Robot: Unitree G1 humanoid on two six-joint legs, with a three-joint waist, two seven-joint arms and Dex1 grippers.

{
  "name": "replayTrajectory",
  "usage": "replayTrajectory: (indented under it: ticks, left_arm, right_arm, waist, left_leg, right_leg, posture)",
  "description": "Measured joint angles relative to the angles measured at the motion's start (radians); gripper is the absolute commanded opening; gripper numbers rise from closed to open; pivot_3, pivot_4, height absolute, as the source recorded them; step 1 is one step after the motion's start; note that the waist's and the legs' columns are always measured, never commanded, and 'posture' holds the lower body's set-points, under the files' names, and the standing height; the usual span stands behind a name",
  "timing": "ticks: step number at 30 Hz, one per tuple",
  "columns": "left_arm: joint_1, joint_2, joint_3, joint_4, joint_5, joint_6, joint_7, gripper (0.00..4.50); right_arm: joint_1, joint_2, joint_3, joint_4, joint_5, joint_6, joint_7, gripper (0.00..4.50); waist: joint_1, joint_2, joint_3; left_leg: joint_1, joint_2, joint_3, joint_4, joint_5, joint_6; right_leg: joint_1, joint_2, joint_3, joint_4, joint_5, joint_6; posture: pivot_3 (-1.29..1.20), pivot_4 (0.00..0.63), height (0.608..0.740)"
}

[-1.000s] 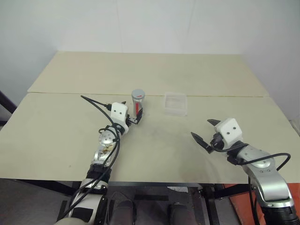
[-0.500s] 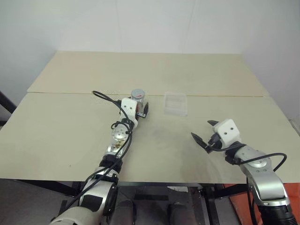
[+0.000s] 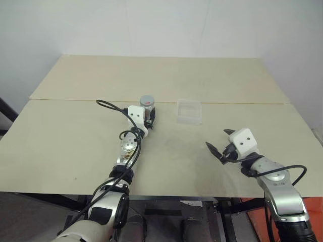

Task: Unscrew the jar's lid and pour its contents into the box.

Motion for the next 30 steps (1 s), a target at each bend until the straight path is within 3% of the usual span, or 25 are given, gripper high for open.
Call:
replayTrajectory:
  ticks: [3, 9, 14, 21, 24, 30]
  left_arm:
    - [-0.001, 0.001, -0.007, 0.021, 0.015, -0.034, -0.004, 1.96]
    - [0.027, -0.004, 0.002, -0.020, -0.016, -0.028, -0.045, 1.95]
    - [0.154, 0.015, -0.039, -0.302, -0.089, 0.078, -0.205, 1.95]
    - [0.322, 0.135, -0.174, -0.713, -0.150, 0.374, -0.431, 1.95]
    - [0.340, 0.174, -0.219, -0.785, -0.152, 0.417, -0.490, 1.95]
    - [0.340, 0.158, -0.229, -0.814, -0.148, 0.426, -0.499, 1.95]
  right_arm:
    - [0.000, 0.005, 0.000, 0.010, -0.001, -0.007, -0.003, 4.50]
    - [-0.002, 0.026, 0.014, 0.017, -0.005, -0.005, -0.009, 4.50]
    - [-0.053, 0.121, 0.027, -0.060, 0.060, 0.073, -0.024, 4.50]
    - [-0.180, 0.248, 0.089, -0.188, 0.152, 0.194, -0.080, 4.50]
    - [-0.209, 0.272, 0.117, -0.224, 0.179, 0.226, -0.083, 4.50]
    - [-0.234, 0.274, 0.139, -0.243, 0.229, 0.241, -0.072, 4.50]
  waist:
    - [0.001, 0.000, 0.000]
    - [-0.002, 0.000, 0.000]
    - [-0.010, 0.000, 0.000]
    - [-0.020, 0.001, 0.000]
    - [-0.017, 0.001, 0.000]
    - [-0.020, 0.001, 0.000]
  left_leg:
    - [0.000, 0.000, 0.000, 0.000, 0.000, 0.000]
    - [0.000, 0.000, 0.000, 0.000, 0.000, 0.000]
    - [0.000, 0.001, -0.001, 0.000, 0.001, -0.001]
    - [0.000, 0.001, -0.004, 0.000, 0.001, -0.001]
    - [0.000, 0.001, -0.006, 0.001, 0.001, -0.001]
    - [0.000, 0.001, -0.008, 0.002, 0.001, -0.001]
  right_leg:
    - [0.000, 0.000, 0.000, 0.000, 0.000, 0.000]
    - [0.000, 0.000, 0.000, 0.000, 0.000, 0.000]
    - [-0.001, 0.000, 0.000, 0.002, 0.000, 0.000]
    - [-0.001, 0.001, 0.000, 0.003, 0.000, 0.000]
    - [-0.001, 0.000, 0.000, 0.003, 0.000, 0.000]
    - [-0.001, 0.000, 0.000, 0.007, 0.000, 0.000]
  posture:
    - [0.00, 0.150, 0.740]
    - [0.00, 0.150, 0.740]
    - [0.00, 0.150, 0.740]
    - [0.00, 0.150, 0.740]
    - [0.00, 0.150, 0.740]
    - [0.00, 0.150, 0.740]
